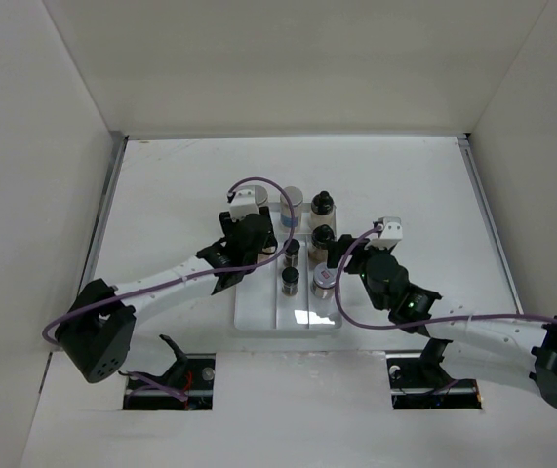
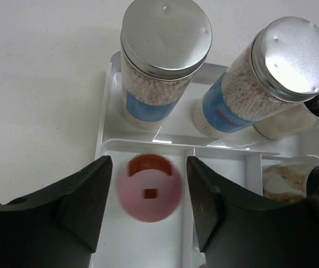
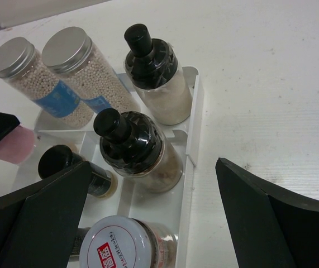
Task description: Organize the condiment bottles
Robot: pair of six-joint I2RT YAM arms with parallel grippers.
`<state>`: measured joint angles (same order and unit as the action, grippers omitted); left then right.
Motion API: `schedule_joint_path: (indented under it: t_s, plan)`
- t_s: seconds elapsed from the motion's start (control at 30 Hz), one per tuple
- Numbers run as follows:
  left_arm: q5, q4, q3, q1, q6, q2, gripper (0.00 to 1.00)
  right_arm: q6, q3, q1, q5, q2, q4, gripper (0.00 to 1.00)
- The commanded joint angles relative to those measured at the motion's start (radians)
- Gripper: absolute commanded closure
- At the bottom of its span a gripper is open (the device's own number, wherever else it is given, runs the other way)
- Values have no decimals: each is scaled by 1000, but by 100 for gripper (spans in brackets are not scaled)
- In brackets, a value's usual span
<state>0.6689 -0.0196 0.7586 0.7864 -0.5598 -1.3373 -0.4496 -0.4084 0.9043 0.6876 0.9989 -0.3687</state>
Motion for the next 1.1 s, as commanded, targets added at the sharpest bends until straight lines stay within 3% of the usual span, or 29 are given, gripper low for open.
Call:
schedule_joint_path:
  t_s: [0.0,0.2,0.37,0.7,0.8,0.93,1.07]
  plan:
    - [23,-49,-8,6,6,18,41,-8,5,1,4,-6,-58,0]
    - [23,-34,8,-2,28,56,28,-5,2,0,6,3,-58,0]
    - [23,-25,13,6,52,167,0,-12,16,-5,12,-25,-59,0]
    - [195,-34,-149,-103,34,447,0,5,22,14,50,-45,-76,0]
    - [121,-26,-209,-221,-52,471,0,-14,36,-8,58,-62,-75,0]
    - [-96,-13,-265,-385,-215,420,0,-31,54,-35,93,-98,-61,0]
    - [-293,-3,-249,-519,-250,330,0,-77,63,-71,66,-117,-39,0]
